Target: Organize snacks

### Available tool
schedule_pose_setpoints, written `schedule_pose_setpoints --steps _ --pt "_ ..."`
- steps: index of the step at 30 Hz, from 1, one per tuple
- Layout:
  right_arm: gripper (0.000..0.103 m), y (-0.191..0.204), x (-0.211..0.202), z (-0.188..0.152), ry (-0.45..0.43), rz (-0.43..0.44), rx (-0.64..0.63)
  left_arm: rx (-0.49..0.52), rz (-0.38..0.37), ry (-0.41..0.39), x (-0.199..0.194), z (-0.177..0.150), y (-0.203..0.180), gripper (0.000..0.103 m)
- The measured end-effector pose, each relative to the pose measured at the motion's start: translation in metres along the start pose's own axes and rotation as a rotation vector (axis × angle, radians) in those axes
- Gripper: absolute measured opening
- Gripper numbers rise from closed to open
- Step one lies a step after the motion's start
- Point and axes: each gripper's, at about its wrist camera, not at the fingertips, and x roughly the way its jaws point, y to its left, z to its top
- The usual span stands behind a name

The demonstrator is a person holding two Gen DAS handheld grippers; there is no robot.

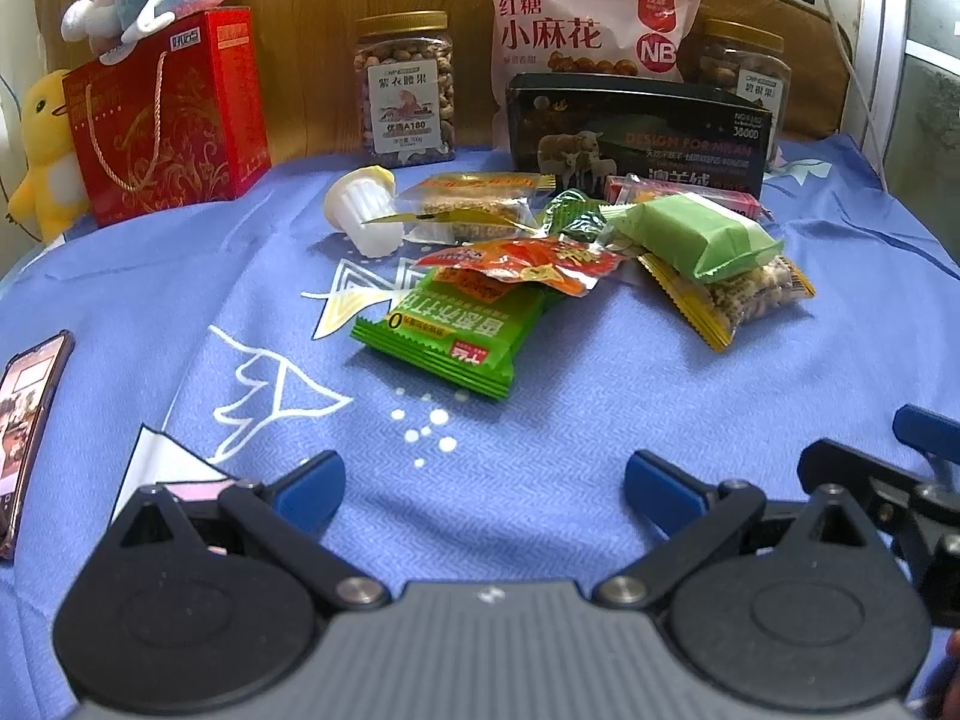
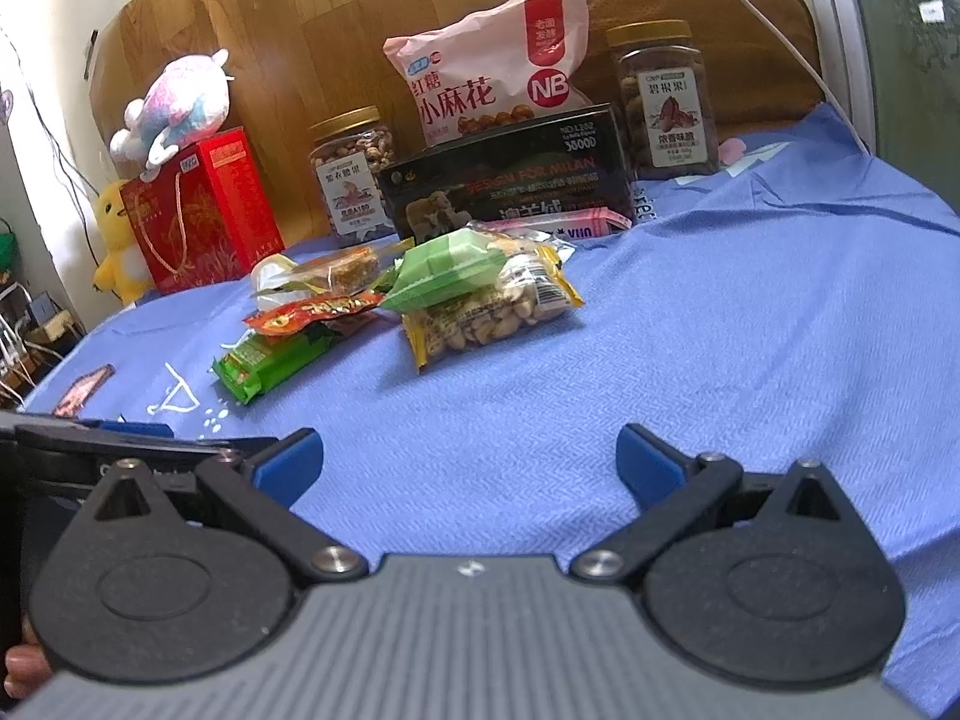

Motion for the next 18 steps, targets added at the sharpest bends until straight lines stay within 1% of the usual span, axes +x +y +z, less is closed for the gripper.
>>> schedule_pose_setpoints --steps 7,12,17,18 --pt "0.103 0.002 0.000 0.000 0.002 -0.011 -0.018 0.008 -0.010 -0.038 -0.001 -0.006 0.001 0.103" --pt "0.103 0.004 0.000 0.000 0.002 -0.008 -0.027 0.018 -0.024 -0.047 -0.001 -0.008 0.002 0.103" --pt "0.090 0.008 -0.001 0.001 -0.015 -0.013 -0.052 0.028 -0.027 -0.063 -0.004 -0.012 0.001 0.103" --pt "0.084 0.008 -0.001 0.001 -0.015 -0.013 -0.052 0.031 -0.033 -0.064 -0.004 -0.013 0.002 0.103"
